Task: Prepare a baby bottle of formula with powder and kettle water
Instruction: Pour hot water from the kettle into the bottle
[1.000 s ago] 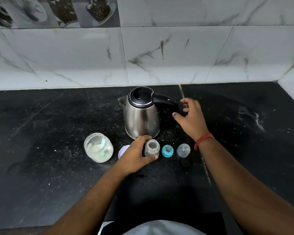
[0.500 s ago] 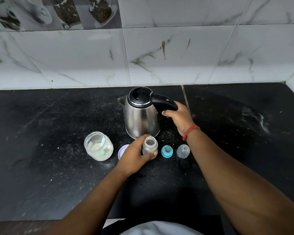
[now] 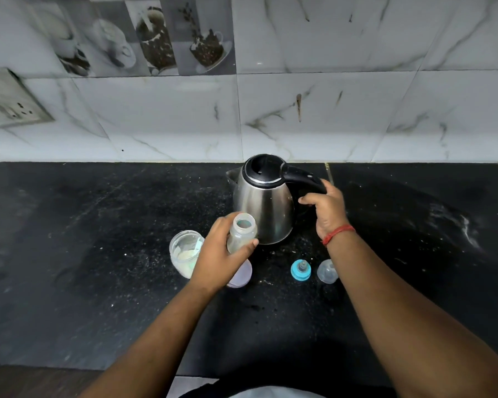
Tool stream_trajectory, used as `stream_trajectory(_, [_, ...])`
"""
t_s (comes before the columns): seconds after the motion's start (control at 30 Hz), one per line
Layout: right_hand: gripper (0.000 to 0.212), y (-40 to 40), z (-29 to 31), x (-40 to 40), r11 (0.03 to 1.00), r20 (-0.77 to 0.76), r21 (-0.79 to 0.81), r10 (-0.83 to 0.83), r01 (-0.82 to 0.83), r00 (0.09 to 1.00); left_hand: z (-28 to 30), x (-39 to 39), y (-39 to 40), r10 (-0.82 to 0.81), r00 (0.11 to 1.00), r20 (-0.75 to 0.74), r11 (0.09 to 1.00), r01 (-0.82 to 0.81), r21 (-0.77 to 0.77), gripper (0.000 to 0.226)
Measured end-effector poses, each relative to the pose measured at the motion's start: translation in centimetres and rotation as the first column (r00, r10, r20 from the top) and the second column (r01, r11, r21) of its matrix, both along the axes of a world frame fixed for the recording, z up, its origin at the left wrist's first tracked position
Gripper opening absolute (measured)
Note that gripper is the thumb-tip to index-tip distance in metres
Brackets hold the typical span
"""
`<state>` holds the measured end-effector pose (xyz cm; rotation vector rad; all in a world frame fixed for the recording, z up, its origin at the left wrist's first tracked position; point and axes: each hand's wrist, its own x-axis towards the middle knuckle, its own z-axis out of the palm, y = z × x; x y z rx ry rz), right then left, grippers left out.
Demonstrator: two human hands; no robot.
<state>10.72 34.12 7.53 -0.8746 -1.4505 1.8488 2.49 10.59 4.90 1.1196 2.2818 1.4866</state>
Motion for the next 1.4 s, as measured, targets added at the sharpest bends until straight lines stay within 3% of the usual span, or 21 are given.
stream_trajectory(0.17, [0.042, -0.1, 4.9, 0.1, 0.998, -0.131, 0.049, -0.034, 0.040, 0.991, 1.7, -2.2, -0.9, 0.147, 0.988, -0.053, 0.989, -0.146, 0.033, 0.057])
stream_trajectory(0.33, [0.034, -0.5, 9.0, 0.8, 0.987, -0.127, 0.145, -0.053, 0.071, 0.991, 3.9, -4.0, -1.5, 0.211, 0.973, -0.095, 0.977, -0.208, 0.041, 0.057])
stream_trajectory(0.6, [0.035, -2.8, 11.1, 2.4, 0.967, -0.009, 0.254, -0.020, 0.022, 1.000, 4.9, -4.8, -2.2, 0.218, 0.973, -0.073, 0.976, -0.216, 0.039, 0.054])
stream_trajectory(0.77, [0.024, -4.2, 11.3, 3.5, 0.946, 0.078, 0.325, -0.013, -0.013, 0.997, 4.4, -4.2, -2.6, 0.206, 0.976, -0.073, 0.978, -0.204, 0.032, 0.056])
stream_trajectory(1.1, [0.020, -4.8, 12.1, 4.2, 0.828, 0.312, 0.554, -0.109, -0.087, 0.944, 3.2, -2.8, -3.4, 0.166, 0.980, -0.109, 0.985, -0.170, -0.031, 0.054])
stream_trajectory(1.4, [0.015, -5.6, 14.6, 4.0, 0.706, 0.413, 0.684, -0.167, -0.184, 0.895, 3.2, -2.2, -3.2, 0.161, 0.983, -0.094, 0.985, -0.166, -0.053, 0.055])
